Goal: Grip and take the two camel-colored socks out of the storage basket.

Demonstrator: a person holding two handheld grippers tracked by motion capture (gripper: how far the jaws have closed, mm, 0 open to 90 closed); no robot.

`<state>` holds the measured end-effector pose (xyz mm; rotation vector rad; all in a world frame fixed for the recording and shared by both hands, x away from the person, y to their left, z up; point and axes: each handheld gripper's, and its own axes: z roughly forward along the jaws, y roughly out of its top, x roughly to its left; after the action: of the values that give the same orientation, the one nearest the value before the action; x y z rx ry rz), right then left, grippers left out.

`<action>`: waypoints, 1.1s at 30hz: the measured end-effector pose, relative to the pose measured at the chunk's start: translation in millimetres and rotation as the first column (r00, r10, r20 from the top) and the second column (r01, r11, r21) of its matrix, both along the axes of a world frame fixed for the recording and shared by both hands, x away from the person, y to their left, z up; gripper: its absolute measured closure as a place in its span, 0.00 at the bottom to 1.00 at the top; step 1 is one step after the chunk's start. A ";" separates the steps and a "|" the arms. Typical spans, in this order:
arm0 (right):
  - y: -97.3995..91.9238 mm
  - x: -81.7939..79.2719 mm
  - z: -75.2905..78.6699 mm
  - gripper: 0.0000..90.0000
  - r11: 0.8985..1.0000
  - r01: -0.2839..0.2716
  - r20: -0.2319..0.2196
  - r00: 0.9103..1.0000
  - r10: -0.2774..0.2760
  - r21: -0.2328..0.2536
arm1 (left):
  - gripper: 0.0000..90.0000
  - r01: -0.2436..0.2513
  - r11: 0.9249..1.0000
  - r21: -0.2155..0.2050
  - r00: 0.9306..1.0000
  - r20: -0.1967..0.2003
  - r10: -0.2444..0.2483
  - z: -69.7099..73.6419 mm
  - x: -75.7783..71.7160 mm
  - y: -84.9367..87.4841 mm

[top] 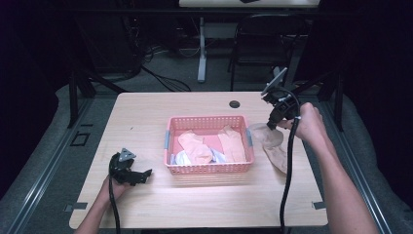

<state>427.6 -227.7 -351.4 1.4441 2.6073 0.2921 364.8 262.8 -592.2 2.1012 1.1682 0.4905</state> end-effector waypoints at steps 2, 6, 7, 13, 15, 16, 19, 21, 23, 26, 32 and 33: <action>-8.5 -1.0 0.4 0.97 1.000 0.015 -0.005 1.000 -0.015 -0.008 | 0.00 0.000 1.000 0.000 1.000 0.000 0.000 0.0 0.0 0.0; -24.7 -2.9 -0.1 0.97 0.999 0.045 -0.007 0.999 -0.045 -0.011 | 0.00 0.000 1.000 0.000 1.000 0.000 0.000 0.0 0.0 0.0; -28.1 -3.6 -0.1 0.97 0.998 0.054 -0.009 0.999 -0.054 -0.011 | 0.00 0.000 1.000 0.000 1.000 0.001 0.000 0.0 0.0 0.0; -46.8 -5.7 -2.6 0.97 0.996 0.087 -0.011 0.996 -0.087 -0.012 | 0.00 -0.001 1.000 0.001 1.000 0.001 0.001 0.0 0.0 0.0; -51.8 -5.9 -5.9 0.97 0.995 0.096 -0.003 0.995 -0.096 -0.002 | 0.00 -0.001 1.000 0.000 1.000 0.000 0.001 0.0 0.0 0.0; -54.1 -5.7 -7.4 0.97 0.995 0.096 -0.005 0.995 -0.096 0.000 | 0.00 -0.001 1.000 0.000 1.000 0.001 0.001 -0.1 0.0 0.0; -59.6 -4.4 -18.2 0.97 0.993 0.116 -0.008 0.993 -0.116 0.013 | 0.00 -0.001 1.000 0.000 1.000 0.001 0.001 0.0 -0.1 -0.1; -63.0 -2.4 -25.7 0.97 0.993 0.117 -0.031 0.993 -0.117 0.000 | 0.00 -0.002 1.000 0.000 1.000 0.001 0.002 -0.1 -0.1 -0.1; -64.1 -2.0 -30.9 0.97 0.992 0.124 -0.031 0.992 -0.124 0.009 | 0.00 -0.001 1.000 0.000 1.000 0.000 0.001 0.0 -0.1 -0.1; -69.2 1.2 -50.3 0.97 0.989 0.146 -0.052 0.988 -0.145 0.011 | 0.00 -0.001 1.000 0.000 1.000 0.001 0.001 0.0 -0.1 0.0; -74.6 5.4 -78.1 0.97 0.987 0.161 -0.083 0.984 -0.158 0.020 | 0.00 -0.001 1.000 0.000 1.000 0.001 0.001 0.0 -0.1 0.0; -75.4 6.4 -82.4 0.97 0.988 0.153 -0.094 0.984 -0.151 0.014 | 0.00 -0.001 1.000 0.000 1.000 0.001 0.001 0.0 -0.1 0.0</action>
<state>434.0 -303.2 -433.8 1.6917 2.5522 0.2403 364.7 262.8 -592.3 2.1005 1.1689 0.4921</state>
